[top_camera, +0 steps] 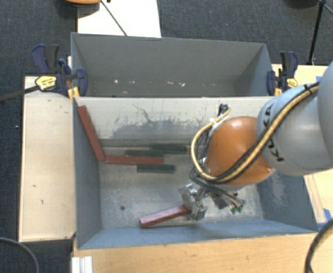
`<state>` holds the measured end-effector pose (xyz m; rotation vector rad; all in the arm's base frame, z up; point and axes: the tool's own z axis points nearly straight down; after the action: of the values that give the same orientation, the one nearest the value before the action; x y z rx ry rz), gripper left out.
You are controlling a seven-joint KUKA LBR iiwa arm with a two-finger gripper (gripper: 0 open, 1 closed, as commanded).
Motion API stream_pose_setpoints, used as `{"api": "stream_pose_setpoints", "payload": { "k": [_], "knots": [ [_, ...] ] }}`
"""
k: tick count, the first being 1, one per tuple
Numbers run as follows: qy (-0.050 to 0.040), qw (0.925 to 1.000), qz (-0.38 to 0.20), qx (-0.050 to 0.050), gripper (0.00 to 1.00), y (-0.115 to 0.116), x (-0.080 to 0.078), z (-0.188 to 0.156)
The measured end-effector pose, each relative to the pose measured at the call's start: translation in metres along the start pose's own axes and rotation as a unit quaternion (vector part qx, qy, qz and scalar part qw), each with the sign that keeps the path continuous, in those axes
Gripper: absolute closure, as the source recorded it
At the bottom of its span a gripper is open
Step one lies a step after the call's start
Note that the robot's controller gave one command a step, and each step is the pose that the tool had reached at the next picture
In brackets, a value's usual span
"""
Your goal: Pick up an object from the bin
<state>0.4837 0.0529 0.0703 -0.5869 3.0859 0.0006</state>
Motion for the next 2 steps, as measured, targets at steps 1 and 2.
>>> {"api": "stream_pose_setpoints", "payload": {
  "k": [1, 2],
  "knots": [
    [0.0000, 1.0000, 0.000, 0.000, 1.00, 0.000, 0.000, 0.000],
    [-0.0025, 0.9914, -0.131, 0.001, 1.00, 0.000, 0.004, -0.054]
  ]
}}
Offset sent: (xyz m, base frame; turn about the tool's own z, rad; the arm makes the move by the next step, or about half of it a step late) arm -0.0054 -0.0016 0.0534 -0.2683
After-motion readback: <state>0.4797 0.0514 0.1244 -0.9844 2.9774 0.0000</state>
